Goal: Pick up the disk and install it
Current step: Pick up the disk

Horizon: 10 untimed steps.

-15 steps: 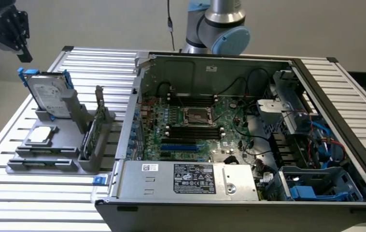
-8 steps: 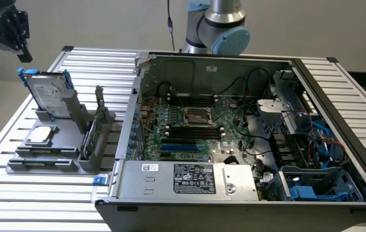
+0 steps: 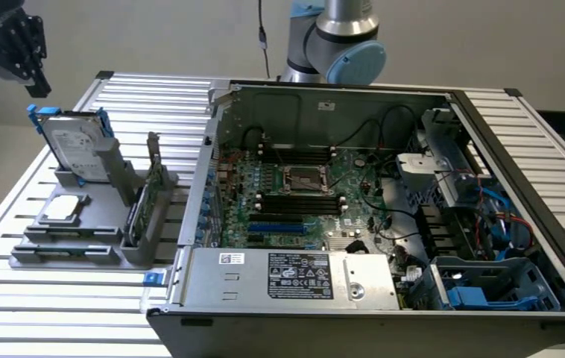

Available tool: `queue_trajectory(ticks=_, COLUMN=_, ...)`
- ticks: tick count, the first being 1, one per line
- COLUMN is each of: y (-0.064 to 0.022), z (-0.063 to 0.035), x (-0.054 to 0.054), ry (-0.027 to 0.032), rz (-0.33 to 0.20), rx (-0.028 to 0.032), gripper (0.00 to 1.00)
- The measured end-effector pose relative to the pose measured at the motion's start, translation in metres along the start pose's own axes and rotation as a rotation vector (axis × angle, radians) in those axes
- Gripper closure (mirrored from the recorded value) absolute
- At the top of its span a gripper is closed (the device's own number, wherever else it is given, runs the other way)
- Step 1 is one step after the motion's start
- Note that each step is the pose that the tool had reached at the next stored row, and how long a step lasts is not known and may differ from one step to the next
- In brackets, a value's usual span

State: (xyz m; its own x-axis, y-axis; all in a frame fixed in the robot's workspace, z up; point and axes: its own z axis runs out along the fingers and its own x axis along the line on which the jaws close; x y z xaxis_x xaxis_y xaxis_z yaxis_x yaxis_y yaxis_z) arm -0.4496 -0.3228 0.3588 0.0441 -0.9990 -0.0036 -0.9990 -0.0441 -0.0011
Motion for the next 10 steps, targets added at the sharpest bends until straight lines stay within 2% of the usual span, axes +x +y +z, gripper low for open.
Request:
queue_trajectory(ticks=2, y=0.0000, z=0.0000, x=0.0000, ry=0.0000, rz=0.000, rx=0.0000, gripper=0.64)
queue_trajectory(ticks=3, y=0.0000, z=0.0000, x=0.0000, ry=0.0000, rz=0.000, rx=0.0000, gripper=0.64)
queue_trajectory(ticks=5, y=0.0000, z=0.0000, x=0.0000, ry=0.0000, rz=0.000, rx=0.0000, gripper=0.53)
queue_trajectory(ticks=6, y=0.0000, z=0.0000, x=0.0000, ry=0.0000, rz=0.000, rx=0.0000, gripper=0.53)
queue_trajectory(ticks=7, y=0.0000, z=0.0000, x=0.0000, ry=0.0000, rz=0.000, rx=0.0000, gripper=0.46)
queue_trajectory(ticks=10, y=0.0000, z=0.0000, x=0.0000, ry=0.0000, rz=0.000, rx=0.0000, gripper=0.46)
